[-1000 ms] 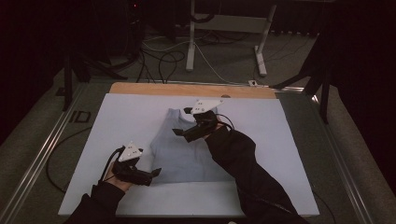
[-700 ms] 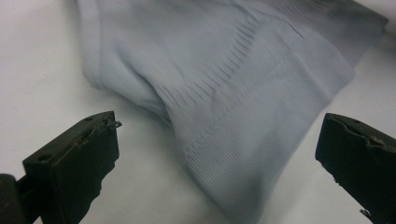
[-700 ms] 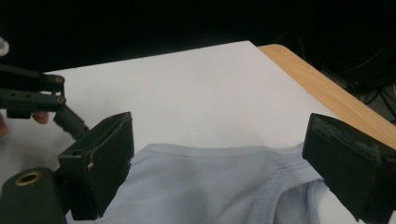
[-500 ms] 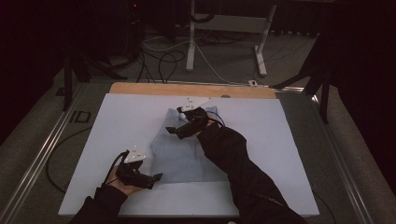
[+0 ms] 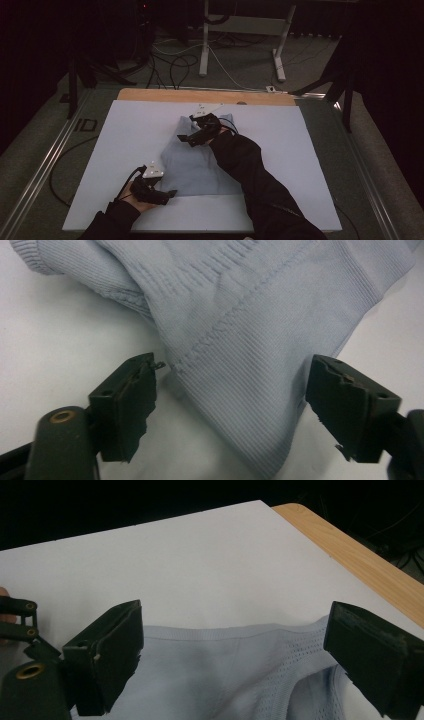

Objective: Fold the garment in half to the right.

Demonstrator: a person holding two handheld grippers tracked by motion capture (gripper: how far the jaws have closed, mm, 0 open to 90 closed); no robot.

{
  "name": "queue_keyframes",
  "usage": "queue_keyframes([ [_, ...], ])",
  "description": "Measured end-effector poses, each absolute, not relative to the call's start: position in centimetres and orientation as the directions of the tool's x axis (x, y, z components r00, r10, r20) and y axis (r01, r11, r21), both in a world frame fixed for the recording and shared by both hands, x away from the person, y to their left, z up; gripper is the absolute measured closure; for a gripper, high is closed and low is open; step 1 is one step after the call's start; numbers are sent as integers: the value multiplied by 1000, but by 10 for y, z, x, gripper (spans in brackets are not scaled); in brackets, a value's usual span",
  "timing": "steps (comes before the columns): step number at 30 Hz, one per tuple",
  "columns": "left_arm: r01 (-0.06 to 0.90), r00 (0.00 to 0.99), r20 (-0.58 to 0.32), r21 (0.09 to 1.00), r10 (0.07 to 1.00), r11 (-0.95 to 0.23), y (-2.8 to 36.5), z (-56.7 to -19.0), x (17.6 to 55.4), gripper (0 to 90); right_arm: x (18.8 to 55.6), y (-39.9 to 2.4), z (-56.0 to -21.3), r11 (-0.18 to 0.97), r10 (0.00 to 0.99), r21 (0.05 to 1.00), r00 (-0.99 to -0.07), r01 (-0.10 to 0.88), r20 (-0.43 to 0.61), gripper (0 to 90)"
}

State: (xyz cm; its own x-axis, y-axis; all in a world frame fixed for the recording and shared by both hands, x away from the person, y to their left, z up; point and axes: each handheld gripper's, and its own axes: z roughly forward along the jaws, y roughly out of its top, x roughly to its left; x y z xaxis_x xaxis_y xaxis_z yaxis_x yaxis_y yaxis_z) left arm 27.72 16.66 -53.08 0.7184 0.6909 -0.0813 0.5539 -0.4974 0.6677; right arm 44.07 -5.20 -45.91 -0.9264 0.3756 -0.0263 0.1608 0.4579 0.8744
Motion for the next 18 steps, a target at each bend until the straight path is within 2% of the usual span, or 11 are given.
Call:
queue_keyframes([
  [2,544,725,-70,668,685,-508,165,-530,276,301,442,-52,-460,458,378,873,-925,167,-21,90],
  [5,542,724,-60,666,687,-513,164,-530,276,371,443,-52,-460,461,381,871,-924,170,-21,91],
  [7,542,723,-54,662,689,-517,164,-529,275,385,443,-52,-461,457,384,872,-923,176,-15,90],
  [12,526,736,-34,657,676,-540,160,-528,272,508,444,-52,-459,463,377,871,-926,163,-28,90],
  [13,519,739,-23,655,673,-549,158,-528,271,508,444,-51,-459,457,382,873,-924,170,-20,90],
  [18,510,758,-33,652,652,-561,154,-527,269,685,445,-50,-458,459,379,873,-925,166,-24,90],
])
